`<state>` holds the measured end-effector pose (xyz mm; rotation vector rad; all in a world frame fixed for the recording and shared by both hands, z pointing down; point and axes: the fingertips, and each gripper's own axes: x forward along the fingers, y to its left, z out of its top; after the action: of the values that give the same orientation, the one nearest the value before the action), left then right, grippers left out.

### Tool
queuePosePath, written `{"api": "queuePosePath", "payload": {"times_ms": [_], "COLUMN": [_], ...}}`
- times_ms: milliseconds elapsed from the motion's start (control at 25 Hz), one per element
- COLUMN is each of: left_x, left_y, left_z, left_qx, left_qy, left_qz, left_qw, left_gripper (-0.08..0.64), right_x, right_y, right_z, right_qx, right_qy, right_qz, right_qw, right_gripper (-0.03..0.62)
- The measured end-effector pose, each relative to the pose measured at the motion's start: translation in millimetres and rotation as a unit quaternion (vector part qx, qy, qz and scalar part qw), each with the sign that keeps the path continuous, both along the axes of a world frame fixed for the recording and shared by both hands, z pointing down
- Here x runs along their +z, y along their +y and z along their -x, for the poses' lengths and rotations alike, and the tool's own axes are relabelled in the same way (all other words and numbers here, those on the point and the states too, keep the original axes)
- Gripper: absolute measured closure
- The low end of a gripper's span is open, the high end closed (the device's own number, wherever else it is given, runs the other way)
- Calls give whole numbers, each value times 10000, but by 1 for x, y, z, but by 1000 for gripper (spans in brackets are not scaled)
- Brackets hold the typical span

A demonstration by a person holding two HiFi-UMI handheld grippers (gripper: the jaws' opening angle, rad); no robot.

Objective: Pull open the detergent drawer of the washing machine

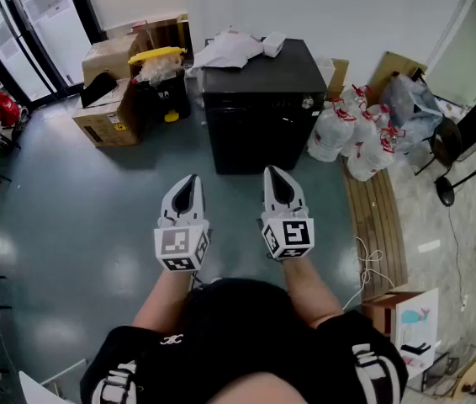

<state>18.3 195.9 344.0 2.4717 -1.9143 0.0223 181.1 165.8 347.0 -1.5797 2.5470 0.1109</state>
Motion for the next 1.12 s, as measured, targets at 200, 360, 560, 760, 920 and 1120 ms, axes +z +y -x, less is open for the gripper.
{"api": "queuePosePath", "payload": {"times_ms": [200, 360, 560, 760, 920, 1120], "left_x": [6, 10, 10, 16, 17, 18], "left_y": [10, 12, 16, 12, 9, 1], "left_z": [0, 11, 35, 64, 84, 99], "left_qx": [14, 2, 23, 143, 246, 344], "left_qy": [21, 73, 144, 129, 104, 129], "left_qz": [74, 108, 72, 69, 37, 60], "left_qw": [10000, 9999, 9999, 9998, 9996, 9993], "left_gripper": [563, 563, 563, 563, 563, 563], "right_x": [1, 7, 12, 16, 19, 18], "right_y": [10, 14, 17, 13, 10, 6], "right_z": [1, 11, 34, 64, 81, 97], "right_qx": [-1, -3, -24, 62, 197, 223], "right_qy": [-124, -125, -184, -168, -263, -78], "right_qz": [3, 26, 90, 74, 123, 82], "right_qw": [9999, 9999, 9998, 9998, 9994, 9997], "right_gripper": [591, 591, 591, 591, 591, 591]}}
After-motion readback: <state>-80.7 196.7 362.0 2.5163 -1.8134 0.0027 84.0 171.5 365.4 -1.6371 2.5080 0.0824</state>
